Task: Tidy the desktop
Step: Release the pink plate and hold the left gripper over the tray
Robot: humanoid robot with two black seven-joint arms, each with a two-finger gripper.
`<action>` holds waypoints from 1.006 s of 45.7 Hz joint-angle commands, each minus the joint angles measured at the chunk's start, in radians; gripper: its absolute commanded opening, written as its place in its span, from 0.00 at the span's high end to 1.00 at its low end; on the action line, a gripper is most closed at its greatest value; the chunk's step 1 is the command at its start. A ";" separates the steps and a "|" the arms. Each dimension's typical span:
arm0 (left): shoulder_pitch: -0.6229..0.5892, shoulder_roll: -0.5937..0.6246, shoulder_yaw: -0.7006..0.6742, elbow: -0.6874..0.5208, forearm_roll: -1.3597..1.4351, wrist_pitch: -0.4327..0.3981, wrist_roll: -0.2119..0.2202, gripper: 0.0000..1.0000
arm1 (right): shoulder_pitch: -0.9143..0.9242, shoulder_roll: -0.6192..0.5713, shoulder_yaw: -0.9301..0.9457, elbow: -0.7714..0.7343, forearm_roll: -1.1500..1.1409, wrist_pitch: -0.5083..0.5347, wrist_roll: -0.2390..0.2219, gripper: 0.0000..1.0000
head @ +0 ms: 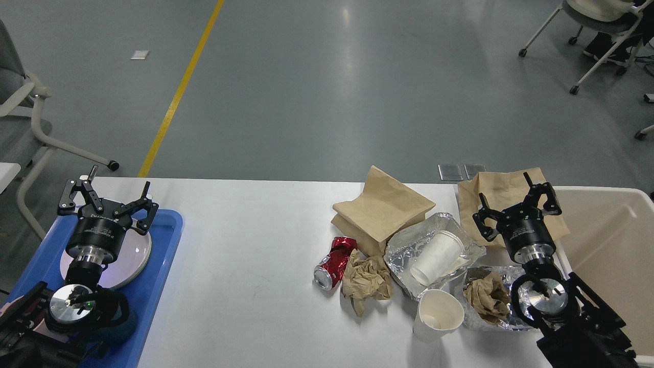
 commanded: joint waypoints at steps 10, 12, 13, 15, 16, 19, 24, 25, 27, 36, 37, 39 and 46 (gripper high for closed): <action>-0.040 -0.029 -0.003 0.041 0.007 -0.075 0.001 0.04 | 0.000 0.000 0.000 0.000 0.000 0.000 0.000 0.00; -0.046 -0.029 -0.001 0.048 0.009 -0.077 0.005 0.04 | 0.000 0.000 0.000 0.000 0.000 0.000 0.000 0.00; -0.046 -0.033 0.002 0.054 0.009 -0.080 0.005 0.04 | 0.000 0.000 0.000 0.000 0.000 0.000 0.000 0.00; -0.044 -0.036 0.005 0.064 0.009 -0.086 0.005 0.04 | 0.000 0.000 0.000 -0.001 0.000 0.000 0.000 0.00; -0.044 -0.036 0.006 0.068 0.009 -0.087 0.005 0.04 | 0.000 0.000 0.000 -0.001 0.000 0.000 0.000 0.00; -0.035 -0.035 0.011 0.071 0.010 -0.113 0.009 0.04 | 0.000 0.000 0.000 0.000 0.000 0.000 0.000 0.00; -0.032 -0.041 0.017 0.126 0.015 -0.207 0.006 0.04 | 0.000 0.000 0.000 0.000 0.000 0.000 0.000 0.00; -0.029 -0.040 0.022 0.134 0.016 -0.225 0.012 0.04 | 0.002 0.000 0.000 0.000 0.000 0.000 0.000 0.00; -0.024 -0.038 0.023 0.153 0.018 -0.258 0.008 0.04 | 0.000 0.000 0.000 -0.001 0.000 0.000 0.000 0.00; -0.024 -0.038 0.032 0.157 0.019 -0.269 0.023 0.04 | 0.000 0.000 0.000 -0.001 0.000 0.000 0.000 0.00; -0.024 -0.038 0.036 0.157 0.018 -0.265 0.026 0.04 | 0.002 0.000 0.000 -0.001 0.000 0.000 0.000 0.00; -0.026 -0.038 0.036 0.157 0.018 -0.261 0.031 0.04 | 0.000 0.000 0.000 0.000 0.000 0.000 0.000 0.00; -0.029 -0.038 0.034 0.157 0.015 -0.253 0.031 0.04 | 0.002 0.000 0.000 0.000 0.000 0.000 0.000 0.00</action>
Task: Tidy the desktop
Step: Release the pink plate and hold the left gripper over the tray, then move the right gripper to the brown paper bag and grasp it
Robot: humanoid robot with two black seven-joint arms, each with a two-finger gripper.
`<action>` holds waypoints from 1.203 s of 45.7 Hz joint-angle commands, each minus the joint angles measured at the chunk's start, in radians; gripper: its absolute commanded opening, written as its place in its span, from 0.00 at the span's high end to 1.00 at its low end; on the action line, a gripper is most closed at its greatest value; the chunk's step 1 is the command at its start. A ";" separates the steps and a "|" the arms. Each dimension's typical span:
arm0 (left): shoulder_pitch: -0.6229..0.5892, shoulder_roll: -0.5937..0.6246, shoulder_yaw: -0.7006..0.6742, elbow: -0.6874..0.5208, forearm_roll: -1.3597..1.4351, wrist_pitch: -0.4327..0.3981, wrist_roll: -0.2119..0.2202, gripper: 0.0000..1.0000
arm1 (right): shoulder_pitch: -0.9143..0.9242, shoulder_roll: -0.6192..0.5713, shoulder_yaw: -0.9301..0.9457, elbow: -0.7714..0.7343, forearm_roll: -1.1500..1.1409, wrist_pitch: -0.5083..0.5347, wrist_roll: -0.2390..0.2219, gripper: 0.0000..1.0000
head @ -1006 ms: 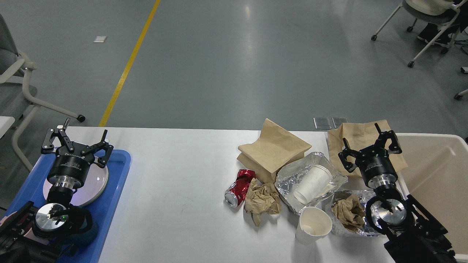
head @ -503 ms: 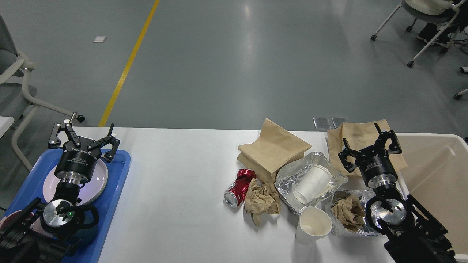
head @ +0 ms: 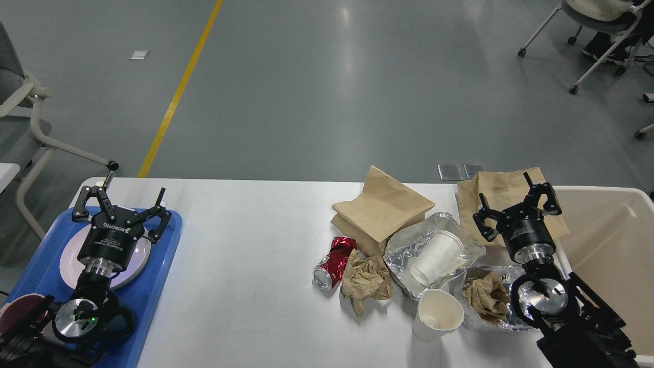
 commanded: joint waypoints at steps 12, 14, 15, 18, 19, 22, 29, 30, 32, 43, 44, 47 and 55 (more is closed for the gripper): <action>-0.002 0.000 -0.001 0.000 -0.002 0.000 0.000 0.04 | 0.001 0.000 0.000 0.001 0.000 0.000 0.000 0.00; -0.002 0.000 0.000 0.000 -0.002 0.000 0.000 0.04 | 0.000 0.000 0.000 0.001 0.000 0.000 0.000 0.00; -0.002 0.000 0.000 0.002 -0.002 0.000 0.000 0.04 | 0.000 0.000 0.000 0.001 0.000 0.000 0.000 0.00; -0.002 0.000 -0.001 0.000 -0.002 0.000 0.000 0.04 | 0.000 0.000 0.000 0.001 0.000 0.000 0.000 0.00; -0.002 0.000 -0.001 0.000 -0.002 0.000 0.000 0.04 | 0.000 0.000 0.000 0.001 0.000 0.000 0.000 0.00; -0.002 0.000 -0.001 0.002 -0.002 0.000 0.000 0.04 | 0.000 0.000 0.000 0.001 0.000 0.000 0.000 0.00; -0.002 0.000 0.000 0.002 -0.002 0.000 0.000 0.04 | 0.001 0.000 0.000 0.001 0.000 0.000 0.000 0.00; -0.002 0.000 -0.001 0.002 -0.002 0.000 0.000 0.04 | 0.001 0.000 0.000 0.001 0.000 0.000 0.000 0.00; -0.002 0.000 -0.001 0.002 -0.002 0.000 0.000 0.04 | 0.001 0.000 0.000 0.001 0.000 0.000 0.000 0.00; -0.002 0.000 0.000 0.000 -0.002 0.000 0.000 0.04 | 0.007 -0.002 -0.006 -0.003 0.000 -0.005 -0.009 0.00; -0.002 0.000 -0.001 0.002 -0.002 0.000 0.000 0.04 | 0.009 -0.003 -0.006 -0.003 0.000 -0.005 -0.011 0.00; -0.002 0.000 -0.001 0.002 -0.002 0.000 0.000 0.04 | 0.004 -0.006 -0.017 0.006 -0.002 0.000 -0.012 0.00; -0.002 0.000 -0.001 0.002 -0.002 0.000 0.000 0.04 | 0.010 -0.058 -0.044 0.005 0.000 -0.003 -0.014 0.00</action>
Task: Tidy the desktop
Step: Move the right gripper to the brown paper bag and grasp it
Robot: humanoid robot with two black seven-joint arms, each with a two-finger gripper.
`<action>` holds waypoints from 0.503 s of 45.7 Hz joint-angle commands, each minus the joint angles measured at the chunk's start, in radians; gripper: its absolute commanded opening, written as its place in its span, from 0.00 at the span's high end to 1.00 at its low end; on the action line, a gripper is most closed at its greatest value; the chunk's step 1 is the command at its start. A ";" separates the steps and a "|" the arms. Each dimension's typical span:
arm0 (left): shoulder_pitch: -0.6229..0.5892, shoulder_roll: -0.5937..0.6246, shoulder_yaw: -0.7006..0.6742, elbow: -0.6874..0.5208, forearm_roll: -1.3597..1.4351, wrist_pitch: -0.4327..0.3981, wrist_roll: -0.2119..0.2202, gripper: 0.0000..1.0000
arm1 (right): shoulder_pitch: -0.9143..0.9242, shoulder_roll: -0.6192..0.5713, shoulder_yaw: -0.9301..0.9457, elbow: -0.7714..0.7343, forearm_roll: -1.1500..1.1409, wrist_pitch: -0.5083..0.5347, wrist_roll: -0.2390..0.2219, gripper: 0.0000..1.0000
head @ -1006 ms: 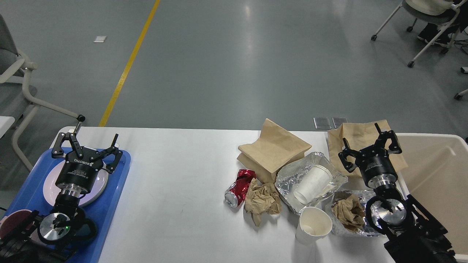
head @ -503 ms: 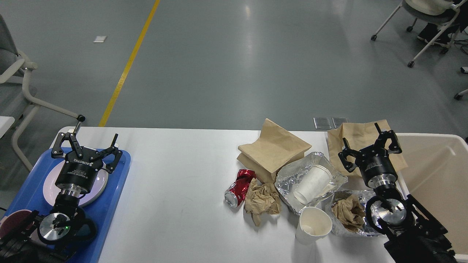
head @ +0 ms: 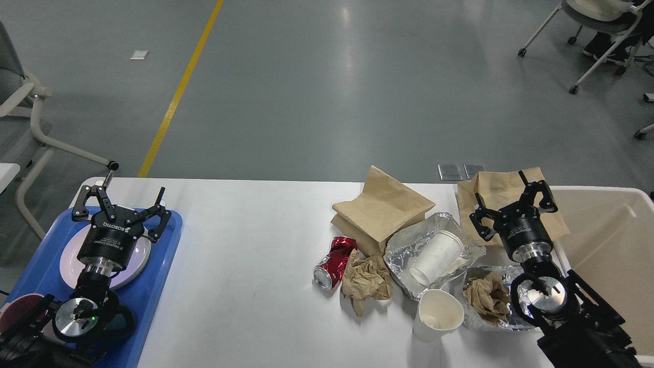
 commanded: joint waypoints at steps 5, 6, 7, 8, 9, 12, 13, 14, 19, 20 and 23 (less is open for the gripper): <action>0.000 0.000 0.000 0.000 0.000 0.000 0.000 0.04 | -0.010 -0.077 -0.013 -0.007 0.001 0.001 -0.002 0.00; 0.000 0.000 0.000 0.000 0.000 0.000 0.000 0.04 | -0.011 -0.079 -0.013 -0.010 0.001 -0.001 -0.002 0.00; 0.000 0.000 0.000 0.000 0.000 0.000 0.000 0.04 | -0.010 -0.080 -0.012 -0.013 0.001 -0.004 -0.002 0.00; 0.000 0.000 0.000 0.000 0.000 0.000 0.000 0.04 | -0.011 -0.080 -0.012 -0.013 0.001 -0.001 -0.002 0.00; 0.000 0.000 0.000 0.000 0.000 -0.002 0.000 0.04 | -0.013 -0.077 -0.013 -0.010 0.003 0.002 0.000 0.00; 0.000 0.000 0.000 0.000 0.000 -0.002 0.000 0.04 | -0.017 -0.074 -0.016 -0.002 0.003 0.008 0.000 0.00; 0.000 0.000 0.000 0.000 0.000 -0.002 0.000 0.04 | -0.017 -0.077 -0.018 -0.004 0.003 0.007 0.000 0.00; 0.000 0.000 0.000 0.000 0.000 0.000 0.000 0.04 | -0.011 -0.079 -0.016 -0.007 0.003 0.007 0.000 0.00; 0.000 0.000 0.000 0.000 0.000 -0.002 0.000 0.04 | -0.004 -0.077 -0.016 -0.004 0.003 0.005 -0.002 0.00; 0.000 0.000 0.000 0.000 0.000 -0.002 0.000 0.04 | -0.001 -0.080 -0.016 -0.005 0.003 0.005 -0.002 0.00; 0.000 0.000 0.000 0.000 0.000 -0.002 0.000 0.04 | 0.007 -0.083 -0.018 -0.007 0.003 0.005 -0.003 0.00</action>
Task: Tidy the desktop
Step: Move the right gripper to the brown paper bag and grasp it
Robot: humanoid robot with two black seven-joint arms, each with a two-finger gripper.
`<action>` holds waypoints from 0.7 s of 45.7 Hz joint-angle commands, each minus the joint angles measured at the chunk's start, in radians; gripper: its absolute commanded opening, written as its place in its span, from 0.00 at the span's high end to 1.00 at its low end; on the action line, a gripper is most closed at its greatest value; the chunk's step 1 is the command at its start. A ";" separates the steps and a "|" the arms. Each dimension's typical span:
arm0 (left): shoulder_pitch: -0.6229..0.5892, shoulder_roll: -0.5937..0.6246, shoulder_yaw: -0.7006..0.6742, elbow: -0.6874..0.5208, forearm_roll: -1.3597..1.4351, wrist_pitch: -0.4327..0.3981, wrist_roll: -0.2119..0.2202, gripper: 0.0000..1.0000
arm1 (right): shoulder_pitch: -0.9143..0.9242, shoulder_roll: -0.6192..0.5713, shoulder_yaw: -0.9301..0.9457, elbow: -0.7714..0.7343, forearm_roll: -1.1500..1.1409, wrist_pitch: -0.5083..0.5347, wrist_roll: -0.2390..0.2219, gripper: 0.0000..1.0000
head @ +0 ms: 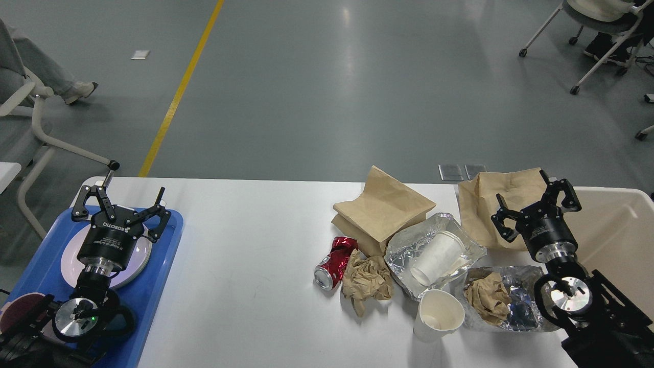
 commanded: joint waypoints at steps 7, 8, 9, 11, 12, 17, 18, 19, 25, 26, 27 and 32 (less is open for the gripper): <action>0.000 0.000 0.002 0.000 0.000 0.001 0.000 0.04 | 0.023 -0.006 -0.035 0.001 0.000 0.000 -0.002 0.00; 0.000 0.000 0.000 -0.001 0.000 0.000 0.000 0.04 | 0.031 -0.006 -0.044 0.001 -0.002 0.000 -0.002 0.00; 0.000 0.000 0.002 0.000 0.000 0.000 0.000 0.04 | 0.037 -0.005 -0.056 0.001 -0.002 0.000 -0.004 0.00; 0.000 0.000 0.000 -0.001 0.000 0.000 0.000 0.04 | 0.043 -0.006 -0.078 -0.003 0.000 -0.006 -0.002 0.00; 0.000 0.000 0.000 0.000 0.000 0.000 0.000 0.04 | 0.043 -0.006 -0.086 -0.005 0.000 -0.008 -0.004 0.00; 0.000 0.000 0.000 0.000 0.000 0.000 0.000 0.04 | 0.048 -0.006 -0.100 -0.003 0.000 -0.015 -0.004 0.00; 0.000 0.000 0.000 0.000 0.000 0.000 0.000 0.04 | 0.050 -0.006 -0.100 0.004 0.000 -0.015 -0.004 0.00; 0.000 0.000 0.000 0.000 0.000 0.000 0.000 0.04 | 0.050 -0.008 -0.100 0.007 0.000 -0.015 -0.004 0.00; 0.000 0.000 0.002 0.000 0.000 0.000 0.000 0.04 | 0.056 -0.020 -0.092 0.007 0.000 -0.008 -0.002 0.00; 0.000 0.000 0.000 0.000 0.000 0.000 0.000 0.04 | 0.056 -0.026 -0.090 0.007 0.000 -0.008 -0.002 0.00; 0.000 0.000 0.000 0.000 0.000 0.000 0.000 0.04 | 0.056 -0.034 -0.090 0.007 0.000 -0.008 -0.002 0.00; 0.000 0.000 0.000 0.000 0.000 0.000 0.000 0.04 | 0.085 -0.058 -0.095 0.006 0.000 -0.008 -0.001 0.00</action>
